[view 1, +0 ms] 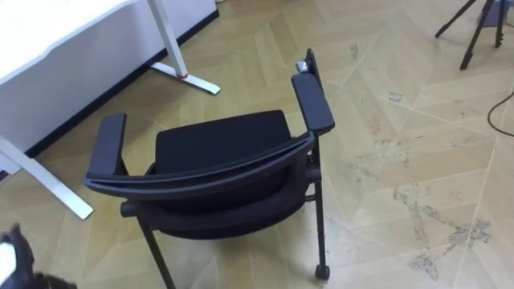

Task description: Push chair

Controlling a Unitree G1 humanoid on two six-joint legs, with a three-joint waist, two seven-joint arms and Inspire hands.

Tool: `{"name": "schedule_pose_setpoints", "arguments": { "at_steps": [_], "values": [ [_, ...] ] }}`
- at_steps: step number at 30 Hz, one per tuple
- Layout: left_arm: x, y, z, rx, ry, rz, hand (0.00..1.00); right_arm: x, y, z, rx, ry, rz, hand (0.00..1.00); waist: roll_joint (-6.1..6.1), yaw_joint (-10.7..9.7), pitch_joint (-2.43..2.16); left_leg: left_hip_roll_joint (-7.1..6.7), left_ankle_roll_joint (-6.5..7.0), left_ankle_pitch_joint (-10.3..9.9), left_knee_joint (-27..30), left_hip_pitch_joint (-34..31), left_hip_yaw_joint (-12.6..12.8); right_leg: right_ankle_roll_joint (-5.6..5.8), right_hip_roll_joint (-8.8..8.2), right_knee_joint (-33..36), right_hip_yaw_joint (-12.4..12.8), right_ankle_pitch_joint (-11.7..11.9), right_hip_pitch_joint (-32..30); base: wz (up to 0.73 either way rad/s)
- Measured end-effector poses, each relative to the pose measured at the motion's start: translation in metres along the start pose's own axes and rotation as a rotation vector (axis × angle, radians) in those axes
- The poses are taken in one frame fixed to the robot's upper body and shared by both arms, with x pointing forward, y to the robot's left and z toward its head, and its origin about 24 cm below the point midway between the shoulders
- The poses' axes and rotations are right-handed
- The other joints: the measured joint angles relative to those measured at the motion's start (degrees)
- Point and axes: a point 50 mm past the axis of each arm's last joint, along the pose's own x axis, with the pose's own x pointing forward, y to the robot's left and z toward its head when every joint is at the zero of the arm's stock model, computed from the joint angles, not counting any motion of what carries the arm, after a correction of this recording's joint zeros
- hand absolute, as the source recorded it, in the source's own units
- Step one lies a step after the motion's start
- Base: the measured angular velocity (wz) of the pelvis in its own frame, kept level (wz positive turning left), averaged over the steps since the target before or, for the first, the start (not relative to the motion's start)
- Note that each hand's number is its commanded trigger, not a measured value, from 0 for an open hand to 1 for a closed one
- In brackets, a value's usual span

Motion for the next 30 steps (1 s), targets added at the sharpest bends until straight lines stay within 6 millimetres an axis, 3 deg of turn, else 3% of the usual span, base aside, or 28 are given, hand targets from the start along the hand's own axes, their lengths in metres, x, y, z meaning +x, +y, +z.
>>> {"name": "schedule_pose_setpoints", "arguments": {
  "at_steps": [6, 15, 22, 30],
  "values": [
    [0.006, 0.035, 0.04, 0.02, -0.161, 0.179, 0.0, 0.0, 0.0, -0.001, 0.011, 0.004, -0.006, 0.0, 0.46, 0.2, -0.08, 0.0, 0.0, 0.0, 0.2, -0.7, -0.1, -0.01, 0.0, 0.0, -0.2, 0.0, -0.4, 0.02],
    [-0.002, 0.078, 0.092, 0.038, -0.363, 0.398, 0.0, 0.0, 0.005, -0.003, 0.032, 0.031, 0.013, 0.0, 0.84, 0.2, -0.19, -0.01, 0.0, 0.0, 0.2, -0.7, -0.5, -0.03, 0.01, -0.1, -0.3, 0.0, 0.0, 0.01],
    [-0.011, 0.081, 0.118, 0.101, -0.455, 0.436, 0.0, 0.001, 0.01, -0.008, 0.031, 0.083, 0.022, 0.0, 0.56, -0.9, 0.31, -0.2, 0.0, 0.0, 0.2, -1.0, -1.7, -0.02, 0.01, -1.0, -1.2, 0.0, 0.4, 0.09],
    [-0.02, 0.068, 0.136, 0.179, -0.542, 0.335, 0.0, 0.001, 0.012, -0.01, 0.058, 0.088, 0.041, 0.0, 0.5, -1.2, 0.34, -0.21, 0.0, 0.0, 0.2, -1.4, -1.6, -0.03, 0.01, -1.1, -1.0, 0.0, -0.1, -0.01]
  ]
}}
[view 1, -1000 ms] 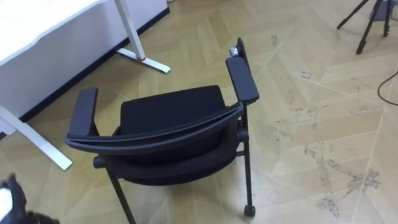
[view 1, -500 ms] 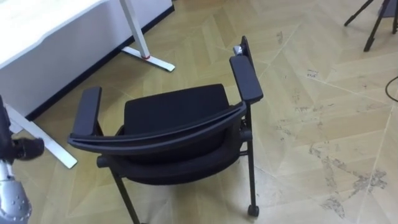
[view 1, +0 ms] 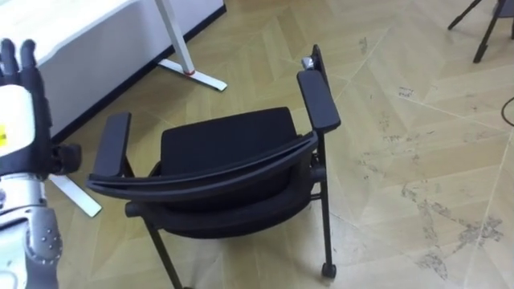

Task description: Push chair

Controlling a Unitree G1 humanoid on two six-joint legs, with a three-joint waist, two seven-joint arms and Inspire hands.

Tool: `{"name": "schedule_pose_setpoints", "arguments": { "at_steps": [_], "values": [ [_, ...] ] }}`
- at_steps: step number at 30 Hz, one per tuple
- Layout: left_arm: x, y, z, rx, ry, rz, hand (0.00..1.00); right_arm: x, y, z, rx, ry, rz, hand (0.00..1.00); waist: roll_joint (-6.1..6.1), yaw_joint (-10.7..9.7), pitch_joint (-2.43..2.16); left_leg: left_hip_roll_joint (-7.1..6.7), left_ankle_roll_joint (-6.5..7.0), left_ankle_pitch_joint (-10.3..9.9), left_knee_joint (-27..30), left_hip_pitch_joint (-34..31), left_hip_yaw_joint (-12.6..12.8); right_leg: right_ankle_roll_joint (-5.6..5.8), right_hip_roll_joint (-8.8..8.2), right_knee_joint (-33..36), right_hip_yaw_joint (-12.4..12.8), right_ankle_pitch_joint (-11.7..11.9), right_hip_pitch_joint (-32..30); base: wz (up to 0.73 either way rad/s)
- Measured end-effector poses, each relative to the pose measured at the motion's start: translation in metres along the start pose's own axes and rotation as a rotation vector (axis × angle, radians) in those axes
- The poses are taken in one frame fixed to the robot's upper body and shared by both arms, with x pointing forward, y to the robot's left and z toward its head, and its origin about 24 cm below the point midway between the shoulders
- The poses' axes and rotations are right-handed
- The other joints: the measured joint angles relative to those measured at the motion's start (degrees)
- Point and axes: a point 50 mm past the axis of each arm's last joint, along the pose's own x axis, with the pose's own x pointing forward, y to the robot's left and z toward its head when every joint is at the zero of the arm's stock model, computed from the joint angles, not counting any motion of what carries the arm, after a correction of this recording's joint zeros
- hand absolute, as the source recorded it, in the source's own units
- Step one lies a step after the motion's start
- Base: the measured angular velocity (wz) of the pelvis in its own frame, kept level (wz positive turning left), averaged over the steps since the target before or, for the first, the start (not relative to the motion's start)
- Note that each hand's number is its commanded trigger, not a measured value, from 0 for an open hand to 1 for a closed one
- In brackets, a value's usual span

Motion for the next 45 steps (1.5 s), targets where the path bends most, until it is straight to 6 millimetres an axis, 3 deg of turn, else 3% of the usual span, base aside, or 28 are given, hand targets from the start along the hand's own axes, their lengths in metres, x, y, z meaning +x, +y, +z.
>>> {"name": "schedule_pose_setpoints", "arguments": {
  "at_steps": [8, 20, 22, 23, 26, 28, 31, 37, 45],
  "values": [
    [-0.002, -0.007, 0.004, 0.004, -0.003, -0.07, 0.0, 0.0, 0.002, 0.002, 0.007, -0.005, 0.005, 0.0, -0.04, -0.5, 0.0, -0.02, 0.0, 0.0, -0.1, -0.5, 0.0, -0.01, 0.0, 0.0, 0.1, 0.0, -0.5, 0.0],
    [-0.009, -0.021, 0.017, 0.073, -0.069, -0.229, 0.0, 0.0, 0.003, 0.008, -0.004, -0.022, 0.019, 0.0, 0.54, -1.4, -0.38, -0.01, 0.0, 0.0, -0.1, -0.4, 0.0, -0.07, 0.0, 0.1, -0.2, 0.1, 0.2, 0.01],
    [-0.009, -0.022, 0.017, 0.086, -0.076, -0.248, 0.0, 0.0, 0.003, 0.01, -0.004, -0.028, 0.028, 0.0, 0.36, -1.5, -0.24, -0.01, 0.0, 0.0, 0.0, -0.4, 0.0, -0.09, -0.01, 0.2, -0.2, 0.1, 0.1, 0.0],
    [-0.008, -0.021, 0.016, 0.097, -0.083, -0.257, 0.0, 0.0, 0.002, 0.011, -0.005, -0.029, 0.03, 0.0, 0.67, -1.5, -0.36, -0.01, 0.0, 0.0, 0.0, -0.4, 0.0, -0.1, -0.01, 0.2, -0.3, 0.1, 0.1, 0.0],
    [-0.008, -0.02, 0.015, 0.12, -0.102, -0.28, 0.0, 0.0, 0.002, 0.013, -0.008, -0.041, 0.027, 0.0, 0.6, -1.7, 0.01, -0.01, 0.0, 0.0, 0.0, -0.4, 0.0, -0.1, -0.01, 0.2, -0.2, 0.1, -0.1, 0.03],
    [-0.007, -0.015, 0.018, 0.133, -0.123, -0.298, 0.0, 0.0, 0.002, 0.013, -0.033, -0.04, 0.026, 0.0, 1.17, -2.1, -0.22, -0.04, 0.0, 0.0, 0.0, -0.7, 0.0, -0.03, -0.01, 0.0, -0.1, 0.0, -0.4, 0.04],
    [-0.007, -0.013, 0.022, 0.153, -0.152, -0.336, 0.0, 0.0, 0.003, 0.016, -0.036, -0.045, 0.025, 0.0, 1.38, -2.5, -0.02, -0.17, 0.02, 0.0, 0.0, -0.7, 0.0, -0.03, -0.08, 0.1, 0.1, 0.0, -0.4, 0.01],
    [-0.007, -0.007, 0.032, 0.167, -0.202, -0.381, 0.0, 0.0, -0.001, 0.019, -0.036, -0.054, -0.017, 0.0, 2.4, -2.8, -0.1, -0.23, 0.02, 0.0, 0.0, -0.6, 0.0, -0.02, -0.14, 0.1, 0.4, 0.0, -0.3, 0.0],
    [-0.007, -0.003, 0.036, 0.169, -0.22, -0.408, 0.0, 0.0, -0.005, 0.022, -0.04, -0.074, -0.063, 0.0, 2.18, -2.7, 0.19, -0.24, 0.02, 0.0, 0.0, -0.8, 0.0, -0.03, -0.14, 0.1, 0.9, 0.1, -0.3, -0.01]
  ]
}}
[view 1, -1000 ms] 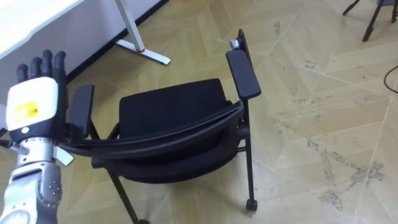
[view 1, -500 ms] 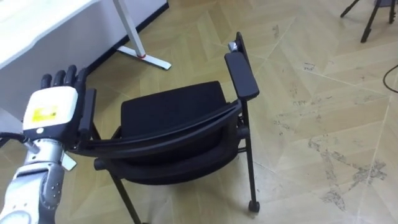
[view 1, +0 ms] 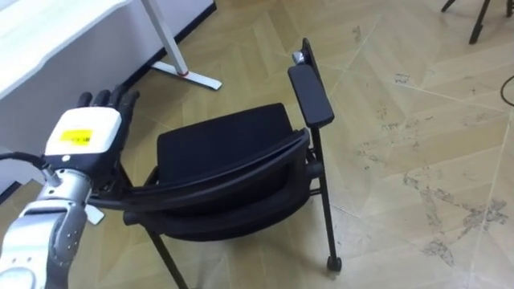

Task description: Push chair

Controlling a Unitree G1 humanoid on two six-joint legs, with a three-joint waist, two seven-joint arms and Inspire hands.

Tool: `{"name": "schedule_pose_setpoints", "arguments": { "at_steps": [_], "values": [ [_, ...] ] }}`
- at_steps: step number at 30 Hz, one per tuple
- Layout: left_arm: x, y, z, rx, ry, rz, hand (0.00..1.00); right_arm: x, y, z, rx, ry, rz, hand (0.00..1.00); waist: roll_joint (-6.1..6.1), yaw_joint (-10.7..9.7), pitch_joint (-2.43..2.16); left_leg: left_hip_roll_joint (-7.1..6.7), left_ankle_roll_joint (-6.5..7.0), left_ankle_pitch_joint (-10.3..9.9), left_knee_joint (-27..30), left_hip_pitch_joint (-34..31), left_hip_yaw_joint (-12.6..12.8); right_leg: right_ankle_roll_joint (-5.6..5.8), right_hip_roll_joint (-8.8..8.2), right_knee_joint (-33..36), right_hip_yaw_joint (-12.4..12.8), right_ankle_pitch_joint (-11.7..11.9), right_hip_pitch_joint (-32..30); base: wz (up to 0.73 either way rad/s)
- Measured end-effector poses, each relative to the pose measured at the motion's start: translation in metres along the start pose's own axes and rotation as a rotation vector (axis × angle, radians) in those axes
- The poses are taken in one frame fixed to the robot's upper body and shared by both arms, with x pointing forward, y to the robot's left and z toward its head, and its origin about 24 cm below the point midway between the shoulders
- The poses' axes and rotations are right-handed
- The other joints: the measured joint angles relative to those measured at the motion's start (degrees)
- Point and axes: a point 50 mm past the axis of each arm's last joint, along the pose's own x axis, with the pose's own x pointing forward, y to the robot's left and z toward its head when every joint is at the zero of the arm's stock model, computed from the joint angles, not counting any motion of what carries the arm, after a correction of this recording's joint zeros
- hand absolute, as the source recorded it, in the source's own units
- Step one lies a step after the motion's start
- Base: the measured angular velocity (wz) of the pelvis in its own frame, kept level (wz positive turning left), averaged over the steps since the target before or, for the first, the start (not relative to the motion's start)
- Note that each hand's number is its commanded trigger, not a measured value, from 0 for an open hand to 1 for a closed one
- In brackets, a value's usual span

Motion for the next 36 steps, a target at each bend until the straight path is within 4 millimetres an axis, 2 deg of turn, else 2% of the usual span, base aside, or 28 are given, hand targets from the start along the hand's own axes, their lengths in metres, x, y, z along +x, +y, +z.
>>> {"name": "schedule_pose_setpoints", "arguments": {
  "at_steps": [6, 11, 15, 18, 24, 29, 33, 36],
  "values": [
    [-0.002, 0.014, 0.003, 0.037, -0.032, -0.015, 0.0, 0.0, -0.002, -0.001, 0.003, 0.006, -0.005, 0.0, 0.06, 0.4, -0.04, -0.01, 0.0, 0.0, 0.1, -0.3, 0.0, 0.0, -0.02, 0.0, 0.0, 0.0, -0.7, 0.0],
    [-0.004, 0.022, 0.001, 0.055, -0.04, -0.057, 0.0, 0.0, -0.003, -0.002, 0.008, 0.001, 0.005, 0.0, 0.82, 1.3, -0.58, -0.03, 0.0, 0.0, 0.2, -0.4, 0.0, 0.05, -0.06, -0.1, 0.4, -0.1, -0.8, -0.02],
    [-0.01, 0.049, -0.002, 0.059, -0.06, -0.038, 0.0, 0.0, -0.005, -0.002, 0.028, 0.001, 0.014, 0.0, 1.11, 1.9, -0.63, -0.04, 0.0, 0.0, 0.3, -1.0, 0.0, 0.05, -0.13, -0.1, 0.3, -0.1, -1.4, 0.0],
    [-0.013, 0.063, -0.005, 0.023, -0.083, -0.031, 0.0, -0.001, -0.01, -0.003, 0.045, 0.009, 0.005, 0.0, 1.41, 1.9, -0.56, -0.12, 0.0, 0.0, 0.3, -1.1, -0.1, 0.05, -0.24, 0.1, -0.1, -0.1, -1.4, 0.05],
    [-0.01, 0.067, -0.005, -0.033, -0.098, -0.074, 0.0, -0.001, -0.014, -0.001, 0.031, 0.006, -0.037, 0.0, 2.99, 1.3, 0.11, -0.18, 0.0, 0.0, 0.3, -1.3, -1.4, 0.06, -0.24, 0.4, -1.0, -0.1, -1.3, 0.07],
    [-0.009, 0.078, -0.004, -0.03, -0.125, -0.102, 0.0, -0.001, -0.017, 0.001, 0.041, 0.0, -0.058, 0.0, 3.38, 1.6, 0.18, -0.26, 0.0, 0.0, 0.3, -1.6, -1.5, 0.09, -0.27, 0.4, -1.0, -0.1, -1.5, 0.01],
    [-0.016, 0.091, 0.004, -0.008, -0.194, -0.129, 0.0, -0.001, -0.019, 0.005, 0.036, -0.009, -0.062, 0.0, 3.44, 1.7, 0.14, -0.45, 0.0, 0.0, 0.3, -1.7, -1.5, 0.22, -0.44, 0.2, -1.0, -0.2, -1.5, 0.0],
    [-0.018, 0.093, 0.007, -0.013, -0.218, -0.15, 0.0, -0.001, -0.02, 0.007, 0.035, -0.015, -0.062, 0.0, 3.53, 1.7, 0.07, -0.44, 0.0, 0.0, 0.3, -1.5, -1.5, 0.22, -0.44, 0.3, -0.9, -0.2, -1.4, 0.0]
  ]
}}
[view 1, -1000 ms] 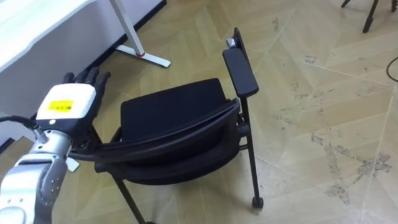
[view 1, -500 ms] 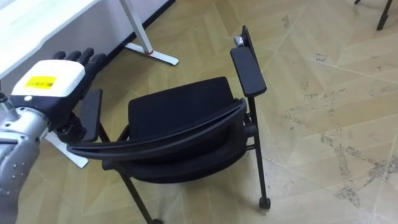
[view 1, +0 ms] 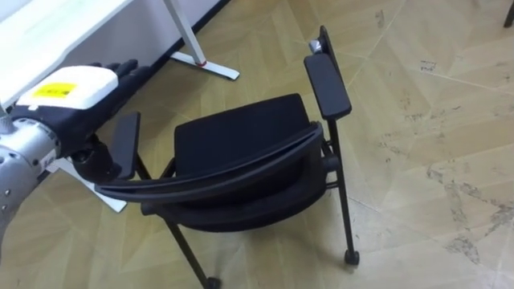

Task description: Push chair

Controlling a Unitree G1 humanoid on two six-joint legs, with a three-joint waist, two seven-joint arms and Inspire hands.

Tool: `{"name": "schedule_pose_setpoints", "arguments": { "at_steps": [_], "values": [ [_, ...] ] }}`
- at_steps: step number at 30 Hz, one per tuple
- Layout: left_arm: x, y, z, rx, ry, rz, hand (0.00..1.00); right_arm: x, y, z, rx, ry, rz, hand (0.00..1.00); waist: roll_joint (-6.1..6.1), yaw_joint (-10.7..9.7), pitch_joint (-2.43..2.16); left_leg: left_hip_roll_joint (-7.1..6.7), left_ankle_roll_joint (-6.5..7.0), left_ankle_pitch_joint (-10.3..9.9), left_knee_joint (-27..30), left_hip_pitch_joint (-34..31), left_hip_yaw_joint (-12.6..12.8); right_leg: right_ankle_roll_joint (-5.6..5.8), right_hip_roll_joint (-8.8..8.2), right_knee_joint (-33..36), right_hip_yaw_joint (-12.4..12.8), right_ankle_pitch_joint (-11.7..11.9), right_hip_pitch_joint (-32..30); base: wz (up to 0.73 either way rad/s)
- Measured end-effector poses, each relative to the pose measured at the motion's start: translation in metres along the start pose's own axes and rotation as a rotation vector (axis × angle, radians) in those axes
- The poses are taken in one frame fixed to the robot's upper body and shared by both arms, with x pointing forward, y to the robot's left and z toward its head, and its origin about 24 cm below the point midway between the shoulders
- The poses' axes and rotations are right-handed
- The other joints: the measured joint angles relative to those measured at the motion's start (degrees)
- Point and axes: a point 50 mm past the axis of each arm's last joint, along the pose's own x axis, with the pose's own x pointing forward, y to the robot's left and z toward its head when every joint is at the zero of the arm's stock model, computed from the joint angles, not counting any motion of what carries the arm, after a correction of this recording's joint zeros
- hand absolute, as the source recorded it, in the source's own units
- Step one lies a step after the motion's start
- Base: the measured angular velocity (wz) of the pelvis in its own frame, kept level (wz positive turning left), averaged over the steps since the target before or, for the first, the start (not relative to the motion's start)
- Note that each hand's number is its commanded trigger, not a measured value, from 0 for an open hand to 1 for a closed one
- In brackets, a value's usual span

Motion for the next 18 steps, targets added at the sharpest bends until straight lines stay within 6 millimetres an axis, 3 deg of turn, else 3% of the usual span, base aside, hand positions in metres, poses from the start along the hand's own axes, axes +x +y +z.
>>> {"name": "schedule_pose_setpoints", "arguments": {
  "at_steps": [11, 18],
  "values": [
    [0.002, 0.008, 0.012, -0.015, -0.062, -0.061, 0.0, 0.001, 0.011, 0.008, -0.031, -0.017, 0.036, 0.0, -1.02, -0.5, 0.06, 0.01, 0.0, 0.0, 0.0, -0.3, -0.2, 0.0, 0.02, -0.1, -0.2, 0.0, 0.0, 0.01],
    [0.009, -0.016, 0.027, -0.032, -0.116, -0.23, 0.0, 0.001, 0.013, 0.006, -0.063, 0.009, 0.04, 0.0, -1.25, -0.8, 0.13, -0.01, 0.0, 0.0, -0.1, 0.5, -0.3, -0.01, -0.14, 0.8, -0.2, 0.0, 0.6, 0.0]
  ]
}}
